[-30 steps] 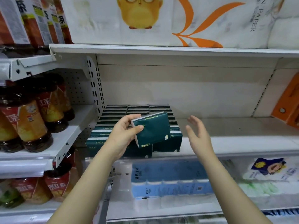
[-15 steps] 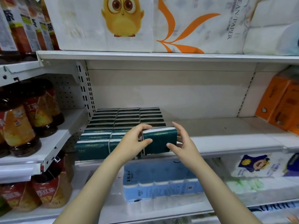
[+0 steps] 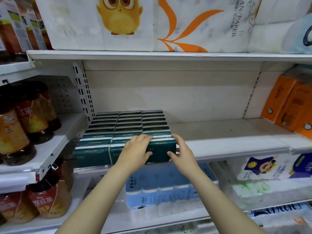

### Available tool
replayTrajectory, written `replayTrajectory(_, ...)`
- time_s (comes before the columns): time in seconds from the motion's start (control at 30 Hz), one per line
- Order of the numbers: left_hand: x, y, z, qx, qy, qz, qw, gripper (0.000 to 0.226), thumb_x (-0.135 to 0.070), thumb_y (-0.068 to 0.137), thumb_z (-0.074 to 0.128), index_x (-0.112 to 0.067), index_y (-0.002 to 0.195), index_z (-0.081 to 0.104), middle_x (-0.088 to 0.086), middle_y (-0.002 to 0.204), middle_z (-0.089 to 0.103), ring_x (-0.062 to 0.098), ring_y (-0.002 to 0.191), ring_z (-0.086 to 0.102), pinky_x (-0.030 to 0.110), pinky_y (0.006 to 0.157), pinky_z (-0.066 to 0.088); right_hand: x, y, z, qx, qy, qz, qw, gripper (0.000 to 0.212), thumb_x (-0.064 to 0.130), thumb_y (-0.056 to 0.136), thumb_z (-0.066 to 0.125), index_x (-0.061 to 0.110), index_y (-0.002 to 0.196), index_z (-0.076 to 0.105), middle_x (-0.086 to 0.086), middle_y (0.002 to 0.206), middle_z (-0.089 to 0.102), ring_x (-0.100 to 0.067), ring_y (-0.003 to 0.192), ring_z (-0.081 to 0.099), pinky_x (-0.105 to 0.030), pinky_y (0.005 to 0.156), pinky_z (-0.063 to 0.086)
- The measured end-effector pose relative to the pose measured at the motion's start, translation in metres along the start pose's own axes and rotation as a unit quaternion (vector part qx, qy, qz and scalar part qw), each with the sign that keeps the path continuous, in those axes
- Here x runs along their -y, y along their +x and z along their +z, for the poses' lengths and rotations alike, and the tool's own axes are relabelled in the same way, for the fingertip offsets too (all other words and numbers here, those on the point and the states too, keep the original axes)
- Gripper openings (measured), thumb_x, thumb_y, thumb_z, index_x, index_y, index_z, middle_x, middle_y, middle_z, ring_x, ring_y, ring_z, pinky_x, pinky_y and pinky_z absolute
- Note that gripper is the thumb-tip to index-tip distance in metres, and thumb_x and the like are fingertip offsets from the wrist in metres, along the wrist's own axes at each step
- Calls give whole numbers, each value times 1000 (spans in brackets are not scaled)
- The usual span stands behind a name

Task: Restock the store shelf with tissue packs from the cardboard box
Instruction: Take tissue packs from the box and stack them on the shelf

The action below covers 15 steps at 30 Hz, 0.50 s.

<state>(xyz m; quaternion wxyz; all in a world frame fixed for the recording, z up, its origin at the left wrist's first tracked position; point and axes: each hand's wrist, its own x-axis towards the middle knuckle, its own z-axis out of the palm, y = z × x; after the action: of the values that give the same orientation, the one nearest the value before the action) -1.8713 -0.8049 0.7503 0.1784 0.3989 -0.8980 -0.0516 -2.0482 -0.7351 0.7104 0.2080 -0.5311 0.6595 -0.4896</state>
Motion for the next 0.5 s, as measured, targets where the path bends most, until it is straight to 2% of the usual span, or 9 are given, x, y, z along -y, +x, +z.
replayTrajectory(0.1, 2, 0, 3, 5, 32, -1, 999, 68, -29, 96, 57, -25, 152, 21, -9, 154, 27, 17, 141, 22, 35, 116, 18, 1, 4, 2, -3, -9, 6, 1000, 60, 7, 92, 59, 36, 140, 39, 6, 133, 53, -17, 109, 61, -43, 95, 52)
replayTrajectory(0.2, 4, 4, 6, -9, 36, -9, 999, 67, -28, 95, 57, -25, 152, 22, -10, 154, 29, 17, 140, 25, 35, 115, 19, 1, 11, 4, -4, -23, 15, 1000, 61, 8, 93, 59, 36, 142, 37, 6, 133, 55, -19, 115, 58, -43, 99, 49)
replayTrajectory(0.27, 4, 8, 8, -15, 45, -12, 999, 67, -29, 95, 58, -25, 152, 23, -11, 153, 31, 17, 139, 27, 34, 114, 20, 3, 15, 6, -9, -33, 22, 999, 63, 8, 92, 58, 35, 144, 36, 5, 129, 59, -18, 111, 59, -42, 97, 50)
replayTrajectory(0.37, 5, 14, 11, -12, 61, -20, 998, 68, -30, 95, 58, -26, 152, 22, -11, 155, 28, 18, 142, 23, 34, 116, 17, 5, 20, 9, -14, -53, 28, 998, 66, 6, 92, 58, 31, 148, 33, 2, 122, 63, -17, 101, 61, -35, 92, 51)
replayTrajectory(0.5, 6, 15, 14, 20, 111, -17, 993, 74, -31, 96, 56, -22, 154, 12, -5, 162, 13, 23, 149, 9, 39, 118, 9, 2, 17, 13, 7, -71, 37, 997, 72, 7, 94, 58, 30, 153, 23, 0, 122, 62, -15, 99, 60, -28, 90, 49)
